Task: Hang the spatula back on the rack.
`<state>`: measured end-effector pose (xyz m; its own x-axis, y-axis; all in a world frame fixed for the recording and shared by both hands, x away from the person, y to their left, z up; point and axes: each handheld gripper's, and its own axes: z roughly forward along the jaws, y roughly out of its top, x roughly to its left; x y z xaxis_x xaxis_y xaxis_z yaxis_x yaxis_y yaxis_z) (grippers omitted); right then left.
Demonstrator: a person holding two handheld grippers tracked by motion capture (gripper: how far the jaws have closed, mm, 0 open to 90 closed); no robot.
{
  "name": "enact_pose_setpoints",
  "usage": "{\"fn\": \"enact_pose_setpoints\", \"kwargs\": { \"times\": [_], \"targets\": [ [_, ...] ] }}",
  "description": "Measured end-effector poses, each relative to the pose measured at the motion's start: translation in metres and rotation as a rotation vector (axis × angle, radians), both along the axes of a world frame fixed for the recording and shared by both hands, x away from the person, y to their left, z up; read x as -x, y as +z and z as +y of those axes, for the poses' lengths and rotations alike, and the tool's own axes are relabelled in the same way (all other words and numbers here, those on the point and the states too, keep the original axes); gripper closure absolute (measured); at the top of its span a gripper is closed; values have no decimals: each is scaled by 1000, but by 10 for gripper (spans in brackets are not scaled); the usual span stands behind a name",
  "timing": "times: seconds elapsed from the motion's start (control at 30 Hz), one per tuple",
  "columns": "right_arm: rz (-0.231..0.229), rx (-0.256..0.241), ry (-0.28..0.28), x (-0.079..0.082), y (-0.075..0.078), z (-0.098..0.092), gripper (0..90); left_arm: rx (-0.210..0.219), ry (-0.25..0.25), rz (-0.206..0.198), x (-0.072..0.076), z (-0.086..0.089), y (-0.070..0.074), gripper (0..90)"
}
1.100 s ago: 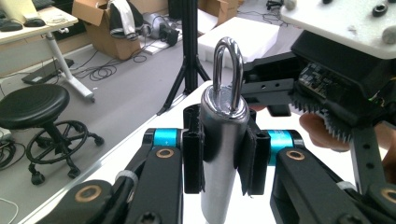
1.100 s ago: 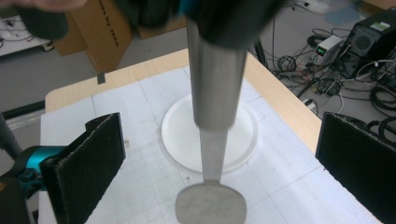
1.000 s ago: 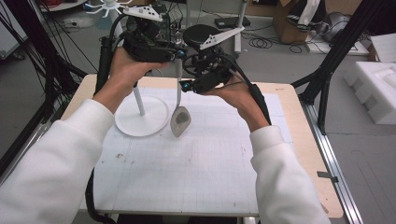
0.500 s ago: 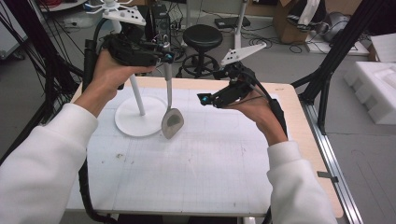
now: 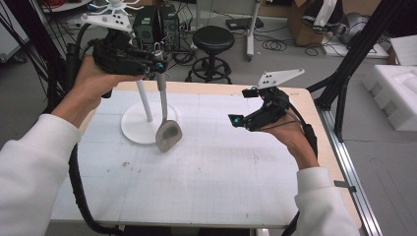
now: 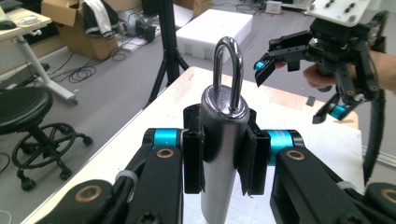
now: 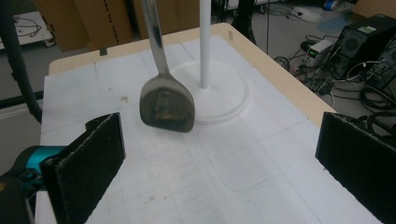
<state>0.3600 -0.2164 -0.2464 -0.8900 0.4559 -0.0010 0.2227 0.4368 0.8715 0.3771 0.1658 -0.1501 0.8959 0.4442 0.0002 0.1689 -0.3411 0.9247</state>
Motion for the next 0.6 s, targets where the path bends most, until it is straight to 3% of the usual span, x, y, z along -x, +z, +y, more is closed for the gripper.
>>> {"fn": "enact_pose_setpoints", "kwargs": {
  "times": [0.33,0.6],
  "targets": [
    [-16,-47,-26,15,-19,-31,4,-5,3,-8,5,18,2,743],
    [-4,-49,-48,24,-35,-48,4,-25,33,-7,5,32,3,743]
  ]
}}
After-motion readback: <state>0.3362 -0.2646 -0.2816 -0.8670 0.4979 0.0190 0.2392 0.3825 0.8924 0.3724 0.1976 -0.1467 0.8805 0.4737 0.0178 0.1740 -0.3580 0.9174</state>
